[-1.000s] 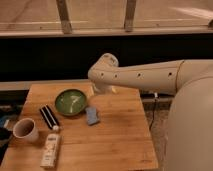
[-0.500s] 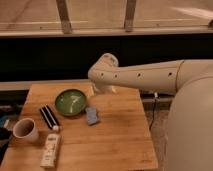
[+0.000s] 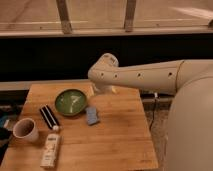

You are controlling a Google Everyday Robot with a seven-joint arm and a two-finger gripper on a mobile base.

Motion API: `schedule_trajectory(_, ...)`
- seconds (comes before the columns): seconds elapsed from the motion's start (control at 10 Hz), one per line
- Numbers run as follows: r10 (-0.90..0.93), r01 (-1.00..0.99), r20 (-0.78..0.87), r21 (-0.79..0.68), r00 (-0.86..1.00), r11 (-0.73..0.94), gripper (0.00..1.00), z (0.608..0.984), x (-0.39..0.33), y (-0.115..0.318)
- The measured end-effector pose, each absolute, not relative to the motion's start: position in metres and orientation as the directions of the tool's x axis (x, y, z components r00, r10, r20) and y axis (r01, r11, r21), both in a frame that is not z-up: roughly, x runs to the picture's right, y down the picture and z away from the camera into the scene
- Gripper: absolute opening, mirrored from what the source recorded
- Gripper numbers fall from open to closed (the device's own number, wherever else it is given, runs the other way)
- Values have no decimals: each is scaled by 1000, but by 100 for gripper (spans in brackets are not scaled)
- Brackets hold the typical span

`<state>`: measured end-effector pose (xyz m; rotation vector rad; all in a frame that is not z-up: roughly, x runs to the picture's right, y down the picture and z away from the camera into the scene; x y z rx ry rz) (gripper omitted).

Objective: Push the ceramic bowl across the table

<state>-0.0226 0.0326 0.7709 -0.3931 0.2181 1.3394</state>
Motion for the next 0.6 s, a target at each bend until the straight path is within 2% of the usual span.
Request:
schedule_trajectory(0.2, 900, -972, -375, -152, 223, 177, 79, 771, -23, 33)
schedule_trajectory(0.3, 900, -972, -375, -151, 223, 177, 75, 771, -23, 33)
schedule_trajectory(0.6, 900, -972, -375, -151, 223, 177, 43, 771, -23, 33)
